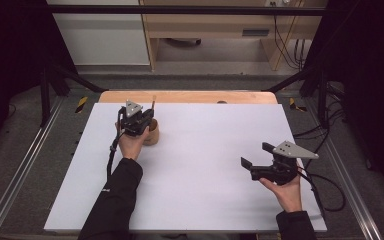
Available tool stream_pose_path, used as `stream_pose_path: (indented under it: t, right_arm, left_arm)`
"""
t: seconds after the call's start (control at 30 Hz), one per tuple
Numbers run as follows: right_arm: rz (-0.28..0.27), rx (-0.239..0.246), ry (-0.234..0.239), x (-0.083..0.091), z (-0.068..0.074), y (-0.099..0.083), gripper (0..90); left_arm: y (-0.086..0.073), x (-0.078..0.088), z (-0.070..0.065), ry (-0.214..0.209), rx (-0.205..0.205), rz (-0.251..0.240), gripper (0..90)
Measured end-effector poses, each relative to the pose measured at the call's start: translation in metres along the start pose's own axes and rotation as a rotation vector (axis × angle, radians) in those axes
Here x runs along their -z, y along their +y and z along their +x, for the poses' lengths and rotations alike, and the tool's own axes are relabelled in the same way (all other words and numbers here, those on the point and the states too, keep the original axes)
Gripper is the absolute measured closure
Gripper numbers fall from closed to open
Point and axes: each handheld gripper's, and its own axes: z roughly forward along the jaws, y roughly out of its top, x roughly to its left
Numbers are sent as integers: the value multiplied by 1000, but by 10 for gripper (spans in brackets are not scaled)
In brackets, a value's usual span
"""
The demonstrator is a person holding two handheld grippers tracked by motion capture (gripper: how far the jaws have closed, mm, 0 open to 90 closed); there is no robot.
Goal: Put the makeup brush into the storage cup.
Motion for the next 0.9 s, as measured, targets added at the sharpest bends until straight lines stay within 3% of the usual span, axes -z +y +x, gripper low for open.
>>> stream_pose_path:
  t: [0.6, 0.9]
  right_arm:
    - [-3, -3, 2, 0, 0, 1, 57]
    - [-11, -5, 3, 2, 0, 2, 56]
  left_arm:
    - [0, 3, 0, 11, -28, 22, 802]
    - [6, 16, 3, 15, -24, -6, 743]
